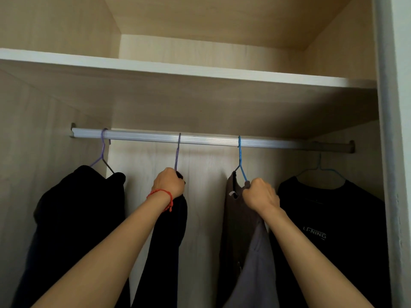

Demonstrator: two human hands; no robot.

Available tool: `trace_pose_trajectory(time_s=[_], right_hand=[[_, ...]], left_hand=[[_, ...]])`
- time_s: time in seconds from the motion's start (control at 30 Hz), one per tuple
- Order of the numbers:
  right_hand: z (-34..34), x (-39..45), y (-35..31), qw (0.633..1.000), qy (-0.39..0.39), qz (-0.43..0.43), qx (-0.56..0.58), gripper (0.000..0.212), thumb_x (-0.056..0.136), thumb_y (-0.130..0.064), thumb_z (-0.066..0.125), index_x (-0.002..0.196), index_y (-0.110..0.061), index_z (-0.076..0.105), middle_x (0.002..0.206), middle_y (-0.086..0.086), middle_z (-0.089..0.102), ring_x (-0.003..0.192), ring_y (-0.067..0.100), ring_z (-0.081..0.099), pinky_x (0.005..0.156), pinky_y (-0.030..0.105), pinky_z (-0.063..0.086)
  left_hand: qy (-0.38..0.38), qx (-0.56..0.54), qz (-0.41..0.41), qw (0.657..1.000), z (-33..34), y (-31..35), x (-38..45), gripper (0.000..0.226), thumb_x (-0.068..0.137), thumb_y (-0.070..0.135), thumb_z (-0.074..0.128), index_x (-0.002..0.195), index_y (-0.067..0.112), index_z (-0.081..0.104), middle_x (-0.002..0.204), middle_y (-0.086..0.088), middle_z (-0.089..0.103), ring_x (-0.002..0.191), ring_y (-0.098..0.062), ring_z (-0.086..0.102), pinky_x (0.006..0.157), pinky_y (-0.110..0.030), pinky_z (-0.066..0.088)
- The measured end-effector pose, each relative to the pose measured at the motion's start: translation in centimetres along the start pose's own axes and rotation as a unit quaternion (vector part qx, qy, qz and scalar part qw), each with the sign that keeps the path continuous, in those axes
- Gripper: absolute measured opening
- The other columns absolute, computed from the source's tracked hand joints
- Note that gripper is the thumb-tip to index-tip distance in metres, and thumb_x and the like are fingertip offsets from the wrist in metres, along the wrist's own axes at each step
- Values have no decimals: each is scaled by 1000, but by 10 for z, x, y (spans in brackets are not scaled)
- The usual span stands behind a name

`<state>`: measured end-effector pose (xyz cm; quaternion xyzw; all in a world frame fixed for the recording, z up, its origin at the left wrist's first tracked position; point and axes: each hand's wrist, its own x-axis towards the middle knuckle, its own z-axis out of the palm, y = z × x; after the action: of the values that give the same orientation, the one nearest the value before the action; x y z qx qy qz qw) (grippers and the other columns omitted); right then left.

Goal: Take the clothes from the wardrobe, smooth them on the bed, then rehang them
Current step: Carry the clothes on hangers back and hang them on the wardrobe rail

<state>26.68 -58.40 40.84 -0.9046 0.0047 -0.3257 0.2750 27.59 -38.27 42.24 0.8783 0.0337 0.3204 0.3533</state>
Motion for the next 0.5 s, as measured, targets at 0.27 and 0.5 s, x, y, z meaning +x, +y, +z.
trace_pose_trajectory(time_s=[0.27, 0.5], right_hand=[[0, 1, 11, 1000, 15, 22, -3, 27, 92, -19, 44, 100, -1, 62, 113, 21, 61, 105, 39, 57, 70, 29, 36], [-1, 5, 18, 999, 27, 41, -1, 28, 91, -22, 44, 99, -2, 62, 112, 20, 62, 105, 39, 58, 74, 33, 42]], left_hand=[[-16, -24, 19, 999, 10, 10, -5, 27, 91, 9, 44, 105, -10, 58, 111, -26, 61, 76, -27, 50, 66, -26, 36], [-9, -20, 10, 1000, 12, 8, -5, 26, 90, 10, 46, 104, -8, 58, 110, -25, 61, 78, -26, 51, 66, -29, 39]])
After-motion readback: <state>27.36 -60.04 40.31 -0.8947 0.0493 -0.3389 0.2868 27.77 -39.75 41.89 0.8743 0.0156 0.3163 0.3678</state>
